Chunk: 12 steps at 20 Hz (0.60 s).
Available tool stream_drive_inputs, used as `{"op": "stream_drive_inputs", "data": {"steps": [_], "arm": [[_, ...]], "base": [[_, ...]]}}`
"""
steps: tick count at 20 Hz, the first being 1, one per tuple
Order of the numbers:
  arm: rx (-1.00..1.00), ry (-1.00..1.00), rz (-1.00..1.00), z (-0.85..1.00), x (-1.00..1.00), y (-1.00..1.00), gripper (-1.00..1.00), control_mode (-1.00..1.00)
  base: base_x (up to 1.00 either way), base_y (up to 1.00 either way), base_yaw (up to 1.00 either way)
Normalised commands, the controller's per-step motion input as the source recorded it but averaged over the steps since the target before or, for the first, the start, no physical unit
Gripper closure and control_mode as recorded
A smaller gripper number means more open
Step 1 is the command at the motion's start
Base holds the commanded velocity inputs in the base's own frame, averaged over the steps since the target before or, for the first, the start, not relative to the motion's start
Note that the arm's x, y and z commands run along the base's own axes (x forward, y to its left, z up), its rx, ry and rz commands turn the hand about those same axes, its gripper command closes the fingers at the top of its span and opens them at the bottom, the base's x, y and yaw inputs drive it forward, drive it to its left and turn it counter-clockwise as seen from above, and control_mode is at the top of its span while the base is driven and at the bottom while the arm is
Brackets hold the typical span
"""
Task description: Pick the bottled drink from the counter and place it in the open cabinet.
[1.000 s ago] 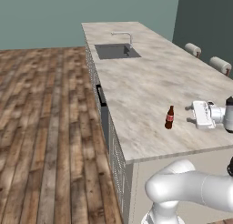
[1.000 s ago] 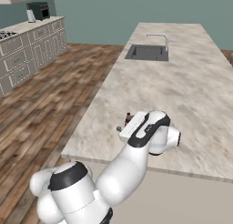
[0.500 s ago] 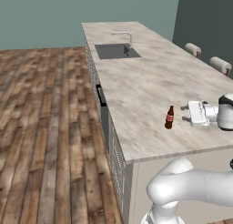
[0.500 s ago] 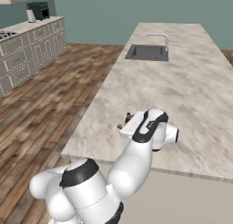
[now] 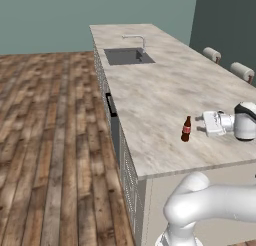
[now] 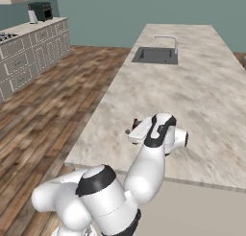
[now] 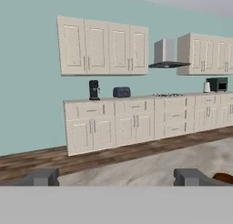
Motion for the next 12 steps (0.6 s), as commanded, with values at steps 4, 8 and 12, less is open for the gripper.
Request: {"op": "stream_drive_inputs", "data": {"steps": [4,8,12], "arm": [[0.00,0.07,0.00,-0.15,0.25,-0.04,-1.00,-1.00],[0.00,0.06,0.00,-0.14,0.22,-0.11,-1.00,-1.00],[0.00,0.05,0.00,-0.14,0.18,-0.18,-1.00,-1.00]], "base": [[0.00,0.00,0.00],[0.00,0.00,0.00],[0.00,0.00,0.00]]}}
